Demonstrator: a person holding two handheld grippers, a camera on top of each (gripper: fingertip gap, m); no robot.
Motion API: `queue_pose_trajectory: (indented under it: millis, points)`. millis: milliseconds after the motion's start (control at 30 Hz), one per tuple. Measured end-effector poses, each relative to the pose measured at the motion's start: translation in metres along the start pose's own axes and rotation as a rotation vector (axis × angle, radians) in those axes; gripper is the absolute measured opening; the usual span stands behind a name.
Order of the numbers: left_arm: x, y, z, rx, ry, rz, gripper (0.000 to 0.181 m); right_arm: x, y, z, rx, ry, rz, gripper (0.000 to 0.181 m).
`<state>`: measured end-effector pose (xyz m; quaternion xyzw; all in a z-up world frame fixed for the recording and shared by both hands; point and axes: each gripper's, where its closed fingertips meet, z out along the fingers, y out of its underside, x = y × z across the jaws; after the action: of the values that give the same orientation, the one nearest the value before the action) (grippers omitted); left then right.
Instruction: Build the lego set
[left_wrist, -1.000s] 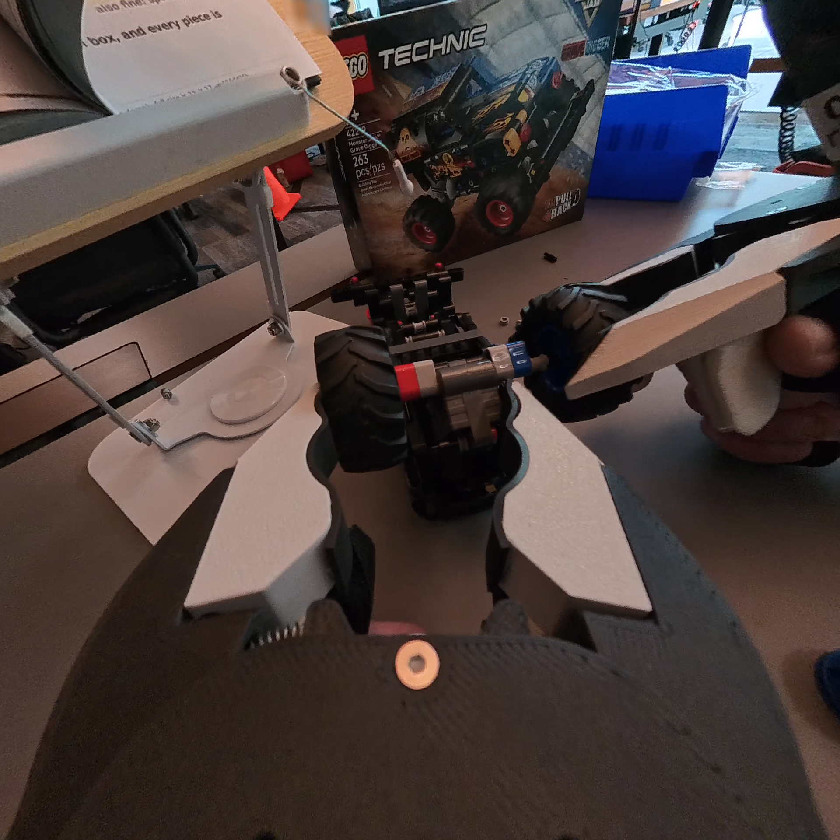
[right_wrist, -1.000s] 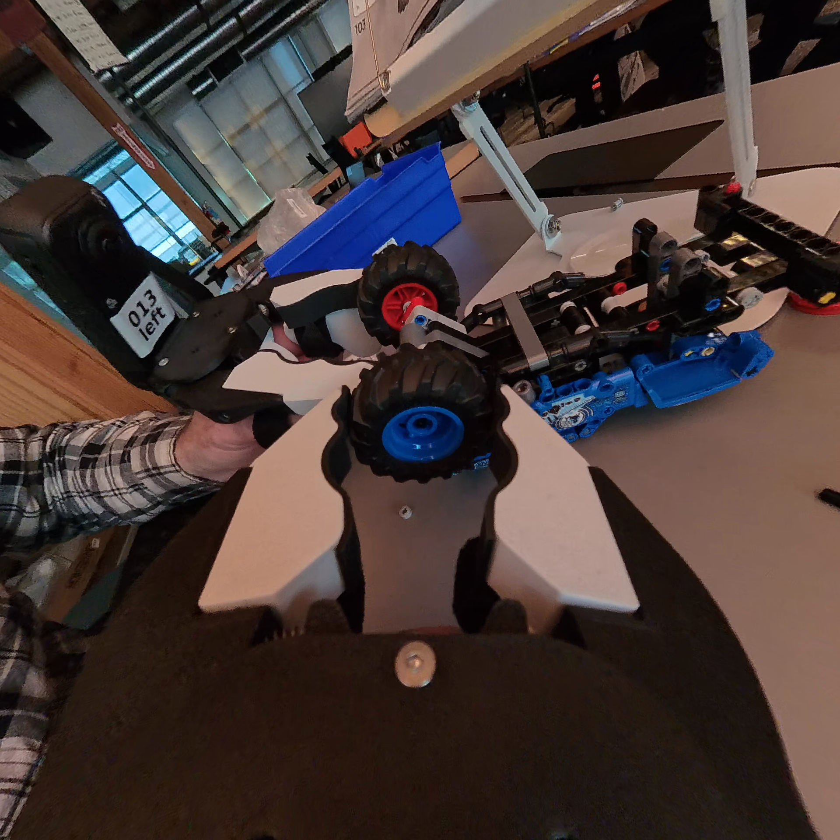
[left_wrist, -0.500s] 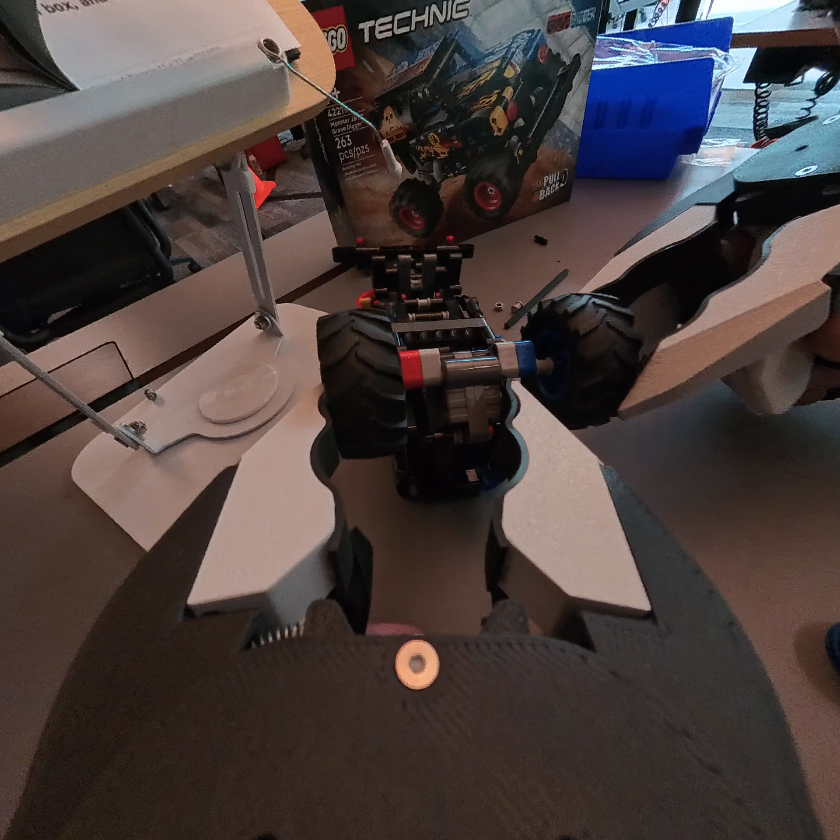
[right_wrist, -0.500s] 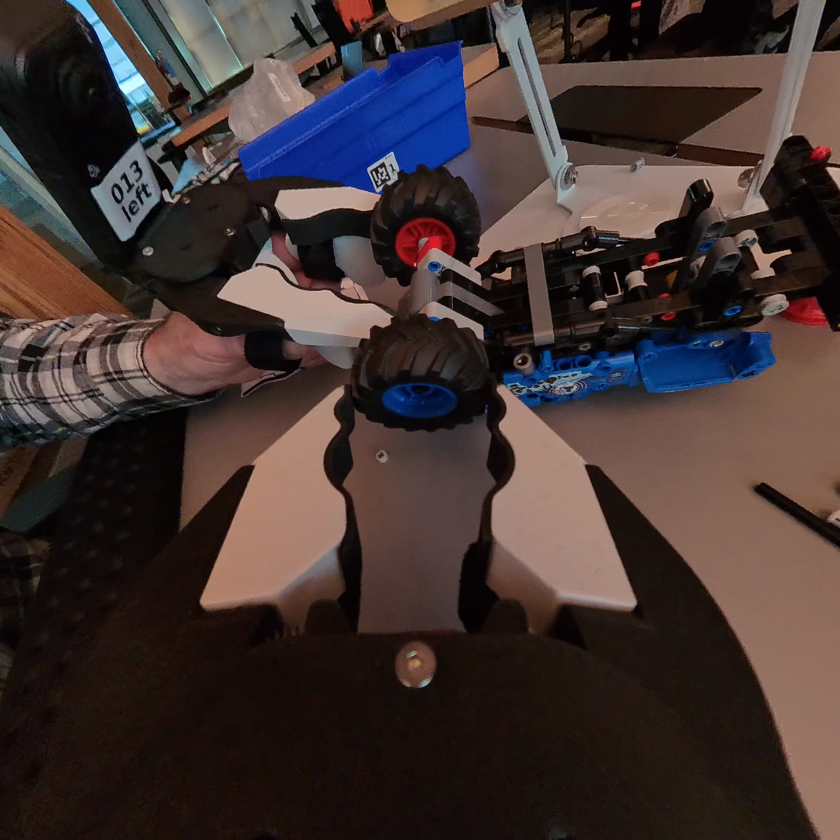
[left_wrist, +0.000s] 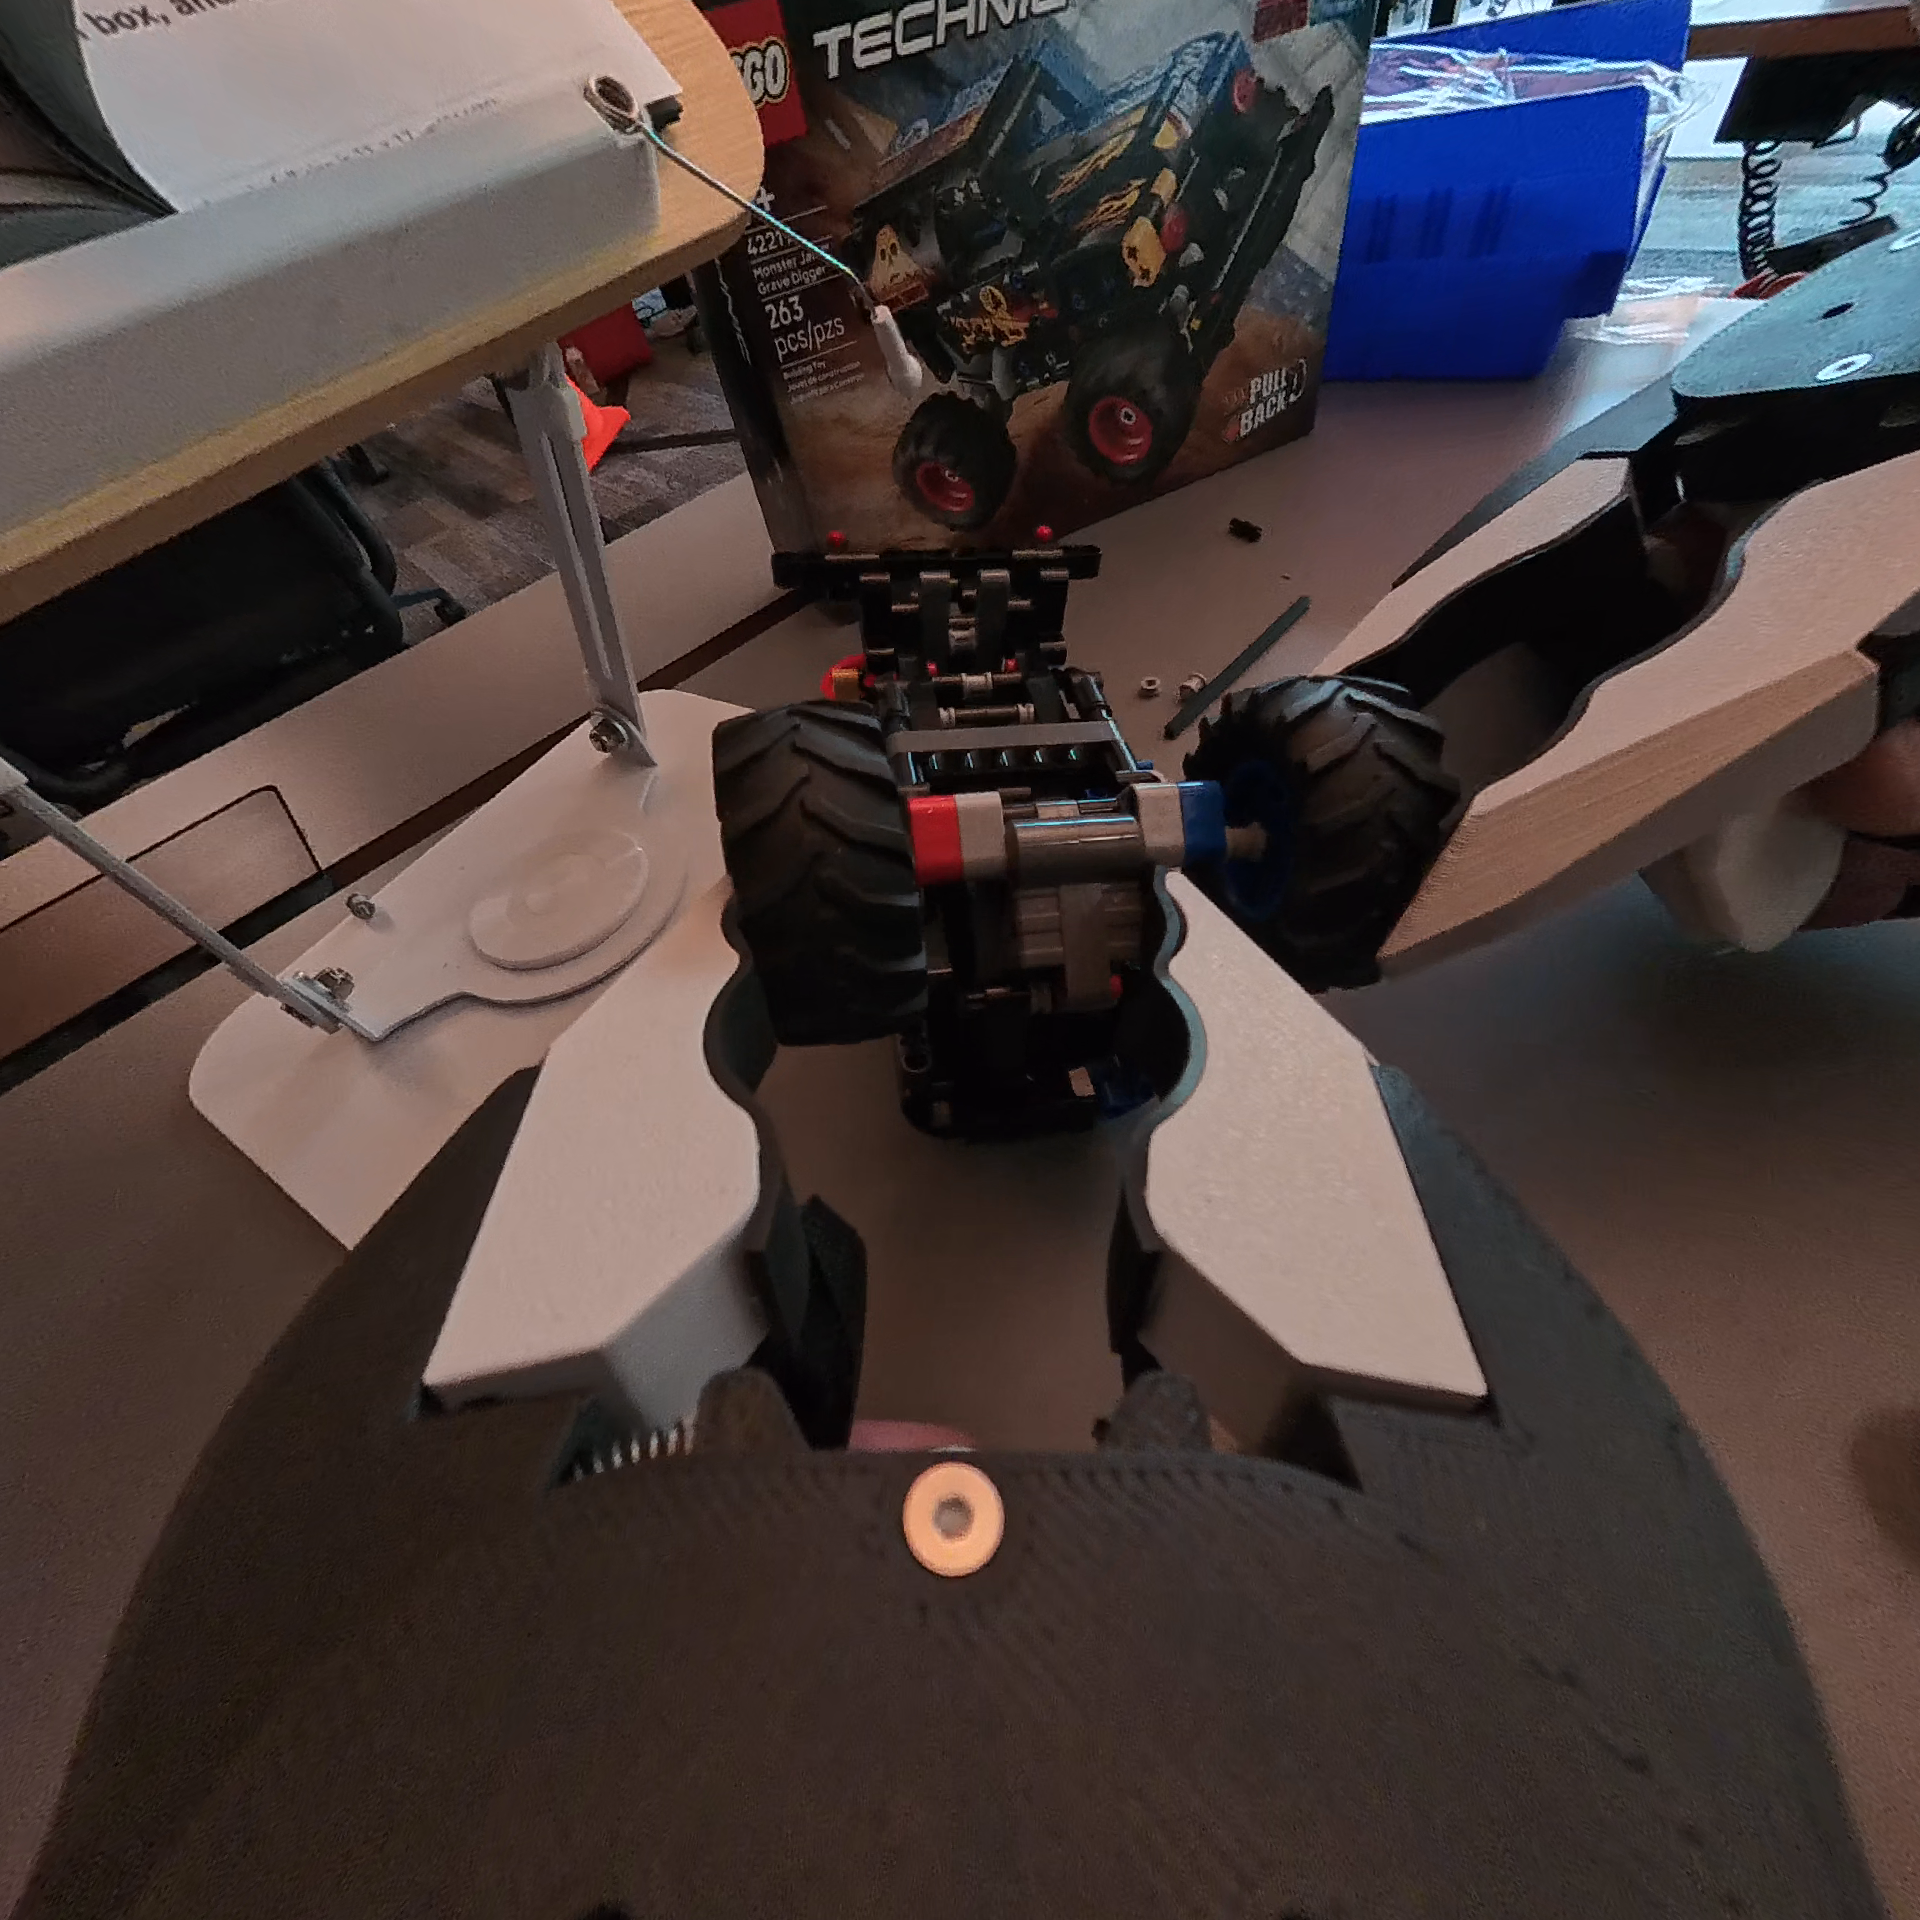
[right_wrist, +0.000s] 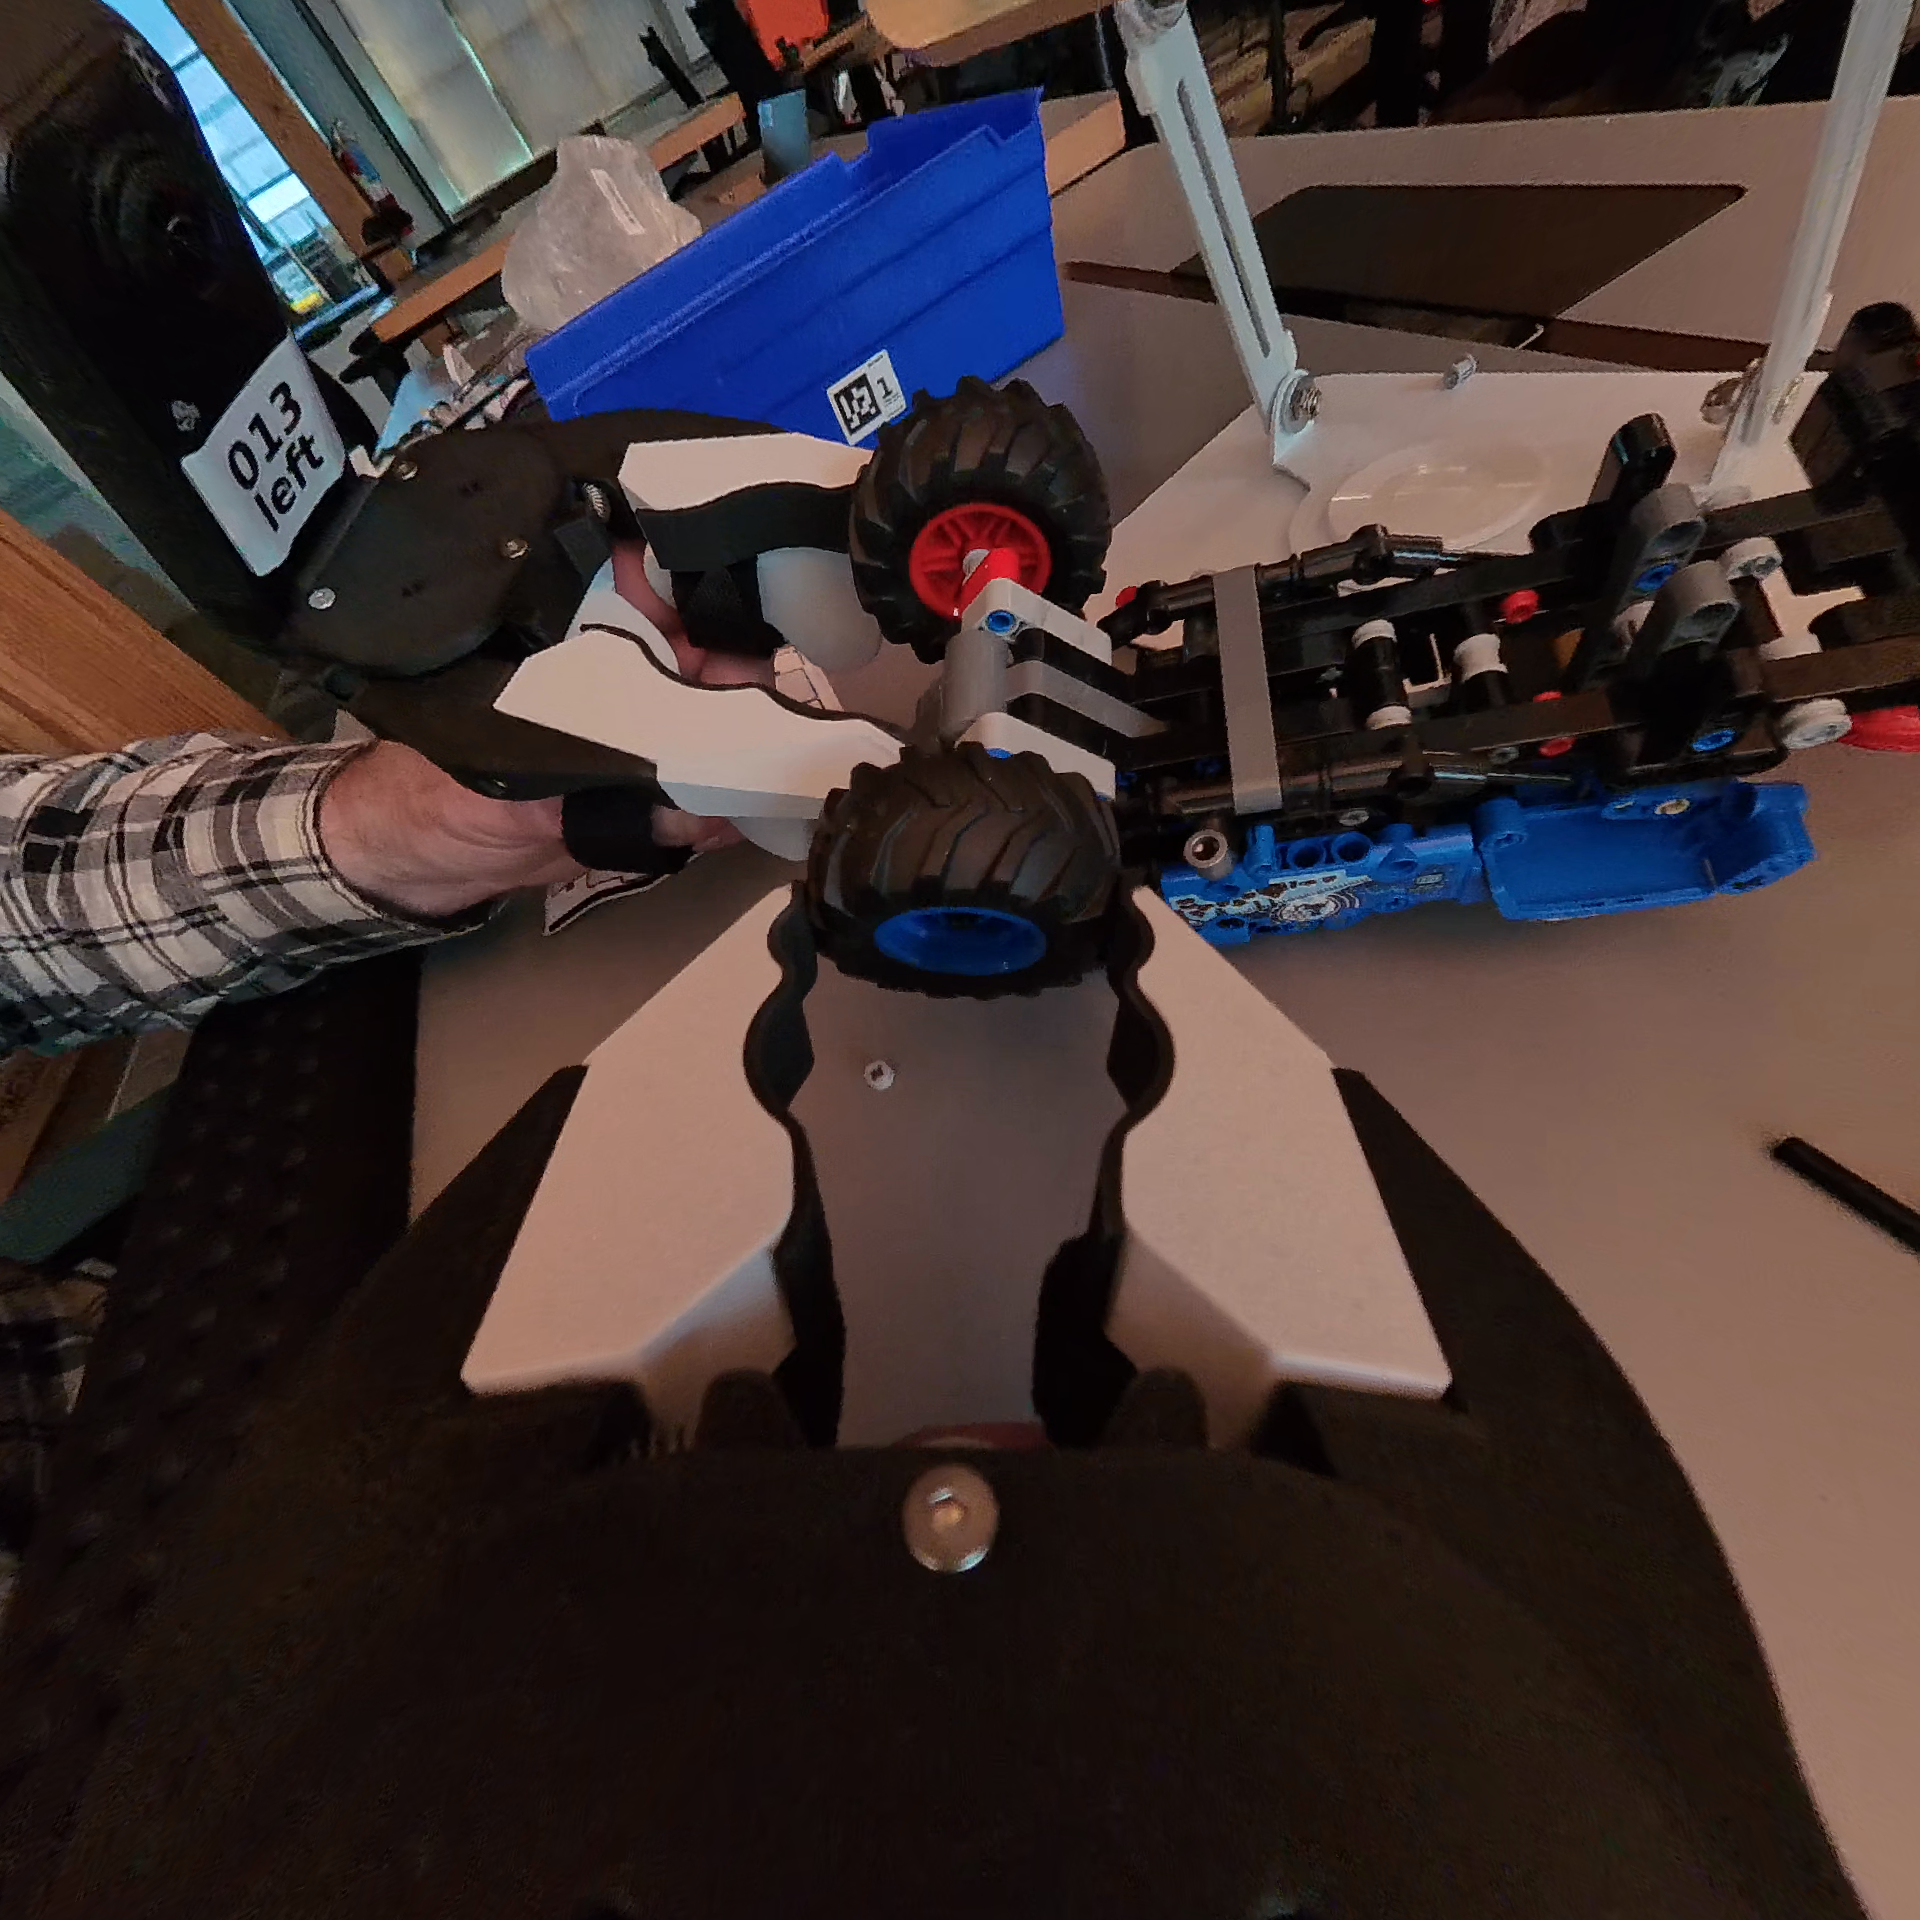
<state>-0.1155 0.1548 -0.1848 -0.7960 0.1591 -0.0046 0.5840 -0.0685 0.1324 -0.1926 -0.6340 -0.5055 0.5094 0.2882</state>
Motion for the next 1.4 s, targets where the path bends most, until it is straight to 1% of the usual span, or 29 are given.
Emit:
queue_pose_trajectory:
  millis: [100, 167, 233, 300, 367, 433, 567, 633, 800, 933, 1000, 1067, 1133, 1200, 1233, 1267, 1333, 1367, 1400]
  points:
    - [-0.001, 0.001, 0.0, -0.011, 0.017, -0.013, 0.071, 0.0, 0.0, 0.0, -0.008, 0.0, 0.006, 0.058]
    - [0.005, 0.0, -0.002, -0.011, 0.087, -0.027, 0.07, -0.005, -0.004, -0.003, -0.001, -0.035, 0.003, 0.063]
    - [0.009, 0.001, -0.003, -0.01, 0.149, -0.045, 0.07, -0.013, -0.01, -0.01, 0.008, -0.036, -0.049, 0.069]
    - [0.011, 0.001, -0.004, -0.004, 0.226, -0.102, 0.07, -0.017, -0.011, -0.015, 0.006, -0.028, -0.073, 0.069]
    - [0.009, 0.001, -0.006, 0.009, 0.266, -0.155, 0.069, -0.016, -0.008, -0.022, -0.006, -0.014, -0.084, 0.067]
    - [0.005, -0.001, -0.008, 0.027, 0.264, -0.152, 0.068, -0.016, -0.003, -0.031, -0.021, -0.017, -0.083, 0.065]
    - [0.006, -0.004, -0.01, 0.04, 0.272, -0.148, 0.069, -0.013, -0.004, -0.05, -0.005, 0.007, -0.098, 0.056]
    - [0.007, -0.003, -0.01, 0.035, 0.263, -0.133, 0.068, -0.012, -0.003, -0.052, -0.014, 0.015, -0.11, 0.051]
    - [0.004, -0.003, -0.014, 0.03, 0.24, -0.11, 0.072, 0.003, 0.01, -0.054, -0.082, 0.081, -0.139, 0.049]
    - [-0.005, -0.01, -0.025, 0.051, 0.213, -0.1, 0.075, 0.01, 0.009, -0.067, -0.083, 0.101, -0.148, 0.046]
    - [-0.008, -0.015, -0.03, 0.061, 0.195, -0.069, 0.076, 0.012, 0.01, -0.076, -0.104, 0.112, -0.187, 0.031]
    - [-0.006, -0.018, -0.034, 0.066, 0.189, -0.045, 0.076, 0.012, 0.013, -0.086, -0.14, 0.141, -0.24, 0.024]
    - [-0.001, -0.012, -0.036, 0.027, 0.194, 0.004, 0.074, 0.002, 0.02, -0.091, -0.161, 0.113, -0.266, 0.011]
    - [-0.001, 0.003, -0.039, -0.08, 0.171, 0.115, 0.073, -0.002, 0.036, -0.088, -0.225, 0.117, -0.298, 0.013]
    - [0.004, 0.009, -0.044, -0.126, 0.191, 0.156, 0.068, -0.001, 0.043, -0.086, -0.259, 0.135, -0.317, 0.013]
    - [0.009, 0.014, -0.049, -0.17, 0.213, 0.183, 0.068, -0.001, 0.048, -0.084, -0.279, 0.139, -0.329, 0.012]
    - [0.023, 0.021, -0.06, -0.228, 0.263, 0.224, 0.054, -0.005, 0.048, -0.082, -0.264, 0.114, -0.319, 0.012]
    - [0.029, 0.024, -0.064, -0.245, 0.275, 0.238, 0.05, -0.007, 0.045, -0.08, -0.248, 0.1, -0.309, 0.012]
    - [0.031, 0.025, -0.065, -0.253, 0.251, 0.262, 0.051, -0.009, 0.044, -0.078, -0.238, 0.088, -0.305, 0.012]
